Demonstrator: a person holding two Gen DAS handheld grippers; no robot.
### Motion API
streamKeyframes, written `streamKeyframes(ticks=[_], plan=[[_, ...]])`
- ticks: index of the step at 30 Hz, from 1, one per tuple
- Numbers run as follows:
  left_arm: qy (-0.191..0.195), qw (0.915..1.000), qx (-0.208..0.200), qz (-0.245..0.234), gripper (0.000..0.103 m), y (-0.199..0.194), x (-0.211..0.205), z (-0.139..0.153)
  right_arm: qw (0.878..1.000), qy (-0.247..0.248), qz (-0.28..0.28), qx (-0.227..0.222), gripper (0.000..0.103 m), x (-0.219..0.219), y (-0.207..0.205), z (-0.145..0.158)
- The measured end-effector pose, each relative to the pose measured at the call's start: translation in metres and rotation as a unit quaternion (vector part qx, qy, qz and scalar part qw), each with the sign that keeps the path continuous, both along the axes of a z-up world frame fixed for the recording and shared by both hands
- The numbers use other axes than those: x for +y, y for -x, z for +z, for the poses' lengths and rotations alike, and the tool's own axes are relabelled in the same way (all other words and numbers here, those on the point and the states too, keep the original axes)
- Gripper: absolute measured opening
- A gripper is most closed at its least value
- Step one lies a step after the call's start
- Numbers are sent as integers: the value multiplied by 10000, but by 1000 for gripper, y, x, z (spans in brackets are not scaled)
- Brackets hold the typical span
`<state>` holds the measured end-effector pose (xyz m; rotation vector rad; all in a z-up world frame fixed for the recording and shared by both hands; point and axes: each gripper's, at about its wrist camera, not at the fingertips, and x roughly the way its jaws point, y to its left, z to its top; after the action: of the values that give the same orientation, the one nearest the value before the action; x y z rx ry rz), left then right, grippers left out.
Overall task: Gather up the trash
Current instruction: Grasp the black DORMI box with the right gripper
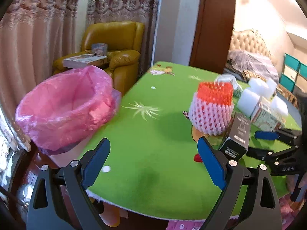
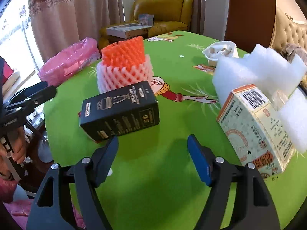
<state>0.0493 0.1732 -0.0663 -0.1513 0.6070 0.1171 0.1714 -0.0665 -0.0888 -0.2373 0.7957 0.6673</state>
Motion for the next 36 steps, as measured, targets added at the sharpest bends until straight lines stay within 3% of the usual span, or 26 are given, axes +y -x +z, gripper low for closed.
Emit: streamKeyframes(ticks=[3, 8, 11, 14, 16, 19, 21, 23, 27, 32, 36], plan=[[-167, 9996, 205, -117, 86, -19, -8, -6, 9997, 3, -252, -80, 71, -9, 0, 2], [-273, 9956, 549, -703, 86, -48, -31, -10, 9981, -220, -569, 41, 70, -27, -9, 2], [47, 9907, 443, -1283, 85, -40, -48, -5, 9970, -259, -725, -30, 70, -45, -7, 6], [-55, 9800, 245, -1973, 85, -22, -76, 3, 9955, -354, -876, 13, 70, -63, -6, 7], [-93, 9767, 187, -2135, 85, -17, -83, 4, 9939, -456, -998, 86, 70, -76, -4, 6], [-169, 9842, 104, -1759, 85, -15, -73, 8, 9930, -626, -979, 227, 70, -83, 3, 5], [33, 9897, 10, -1433, 85, -14, -51, 12, 9941, -677, -811, 236, 70, -77, 13, 7], [228, 9949, -87, -982, 85, -8, -27, 17, 9958, -741, -519, 145, 70, -61, 24, 14], [223, 9989, -174, -383, 86, -1, 13, 24, 9969, -738, -223, 127, 72, -23, 34, 18], [256, 9996, -74, -110, 86, -2, 30, 17, 9989, 13, -451, -139, 73, 24, 31, 5], [286, 9994, 21, -183, 86, -4, 27, 9, 9963, 335, -729, -295, 71, 29, 20, -4]])
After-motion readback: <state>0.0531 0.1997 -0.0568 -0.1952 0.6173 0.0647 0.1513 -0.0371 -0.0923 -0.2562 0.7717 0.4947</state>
